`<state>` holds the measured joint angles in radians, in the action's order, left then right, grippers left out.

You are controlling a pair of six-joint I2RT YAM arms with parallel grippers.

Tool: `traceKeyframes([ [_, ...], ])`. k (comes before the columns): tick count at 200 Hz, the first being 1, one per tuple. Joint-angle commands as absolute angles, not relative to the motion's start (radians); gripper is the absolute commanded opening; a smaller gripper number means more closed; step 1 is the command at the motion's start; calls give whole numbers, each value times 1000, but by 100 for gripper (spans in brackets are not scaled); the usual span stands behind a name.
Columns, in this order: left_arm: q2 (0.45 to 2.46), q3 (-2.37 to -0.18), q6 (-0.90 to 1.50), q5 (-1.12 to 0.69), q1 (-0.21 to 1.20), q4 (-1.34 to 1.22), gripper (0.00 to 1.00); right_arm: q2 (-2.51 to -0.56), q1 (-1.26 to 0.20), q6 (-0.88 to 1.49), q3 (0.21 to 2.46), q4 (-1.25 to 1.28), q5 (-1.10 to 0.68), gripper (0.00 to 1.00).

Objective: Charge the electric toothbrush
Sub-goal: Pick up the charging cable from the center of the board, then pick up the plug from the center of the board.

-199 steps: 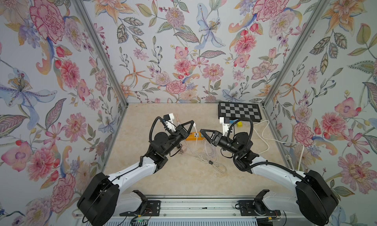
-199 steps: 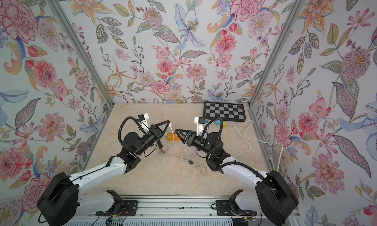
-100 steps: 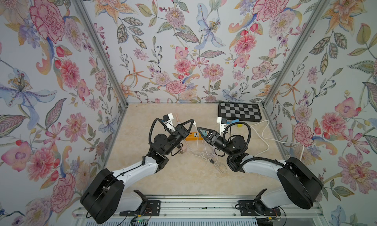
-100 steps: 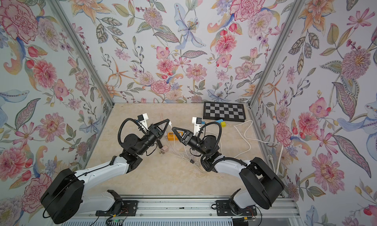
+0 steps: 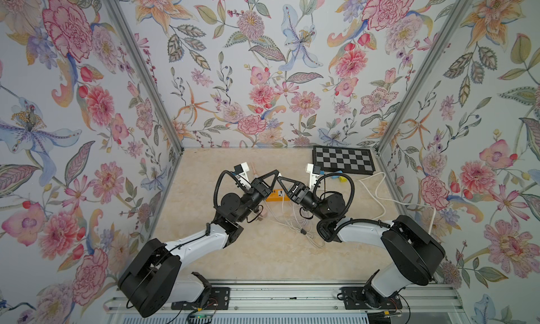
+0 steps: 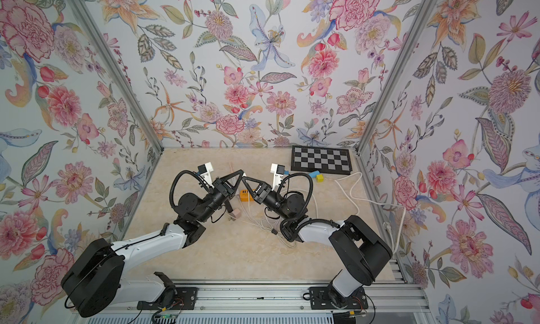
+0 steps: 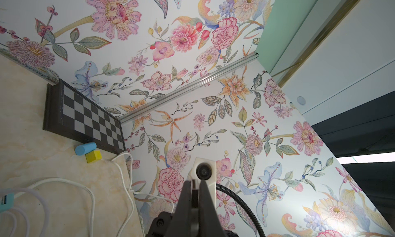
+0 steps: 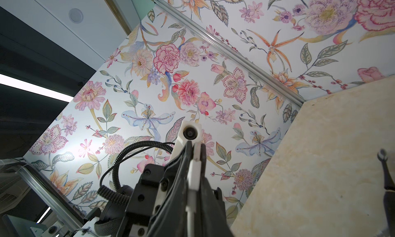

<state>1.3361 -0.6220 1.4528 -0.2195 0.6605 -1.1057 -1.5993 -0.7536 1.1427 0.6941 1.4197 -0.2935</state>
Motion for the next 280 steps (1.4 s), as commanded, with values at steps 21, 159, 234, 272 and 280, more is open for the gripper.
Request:
traceKeyframes([
  [21,1332,-600,1462,-193,669,-1162,0,-1610,-773,1130,709,1537,-254,3],
  [159,1382,-1073,883,171,523,345,75,-1100,-767,561,854,306,-438,0],
  [234,1626,-1017,936,-1,400,226,62,-954,-756,547,858,61,-335,1],
  [272,1634,-1029,835,-46,460,250,58,-879,-589,545,816,-117,-291,2],
  [280,1624,-1040,767,-48,486,269,59,-877,-533,529,814,-152,-322,2],
])
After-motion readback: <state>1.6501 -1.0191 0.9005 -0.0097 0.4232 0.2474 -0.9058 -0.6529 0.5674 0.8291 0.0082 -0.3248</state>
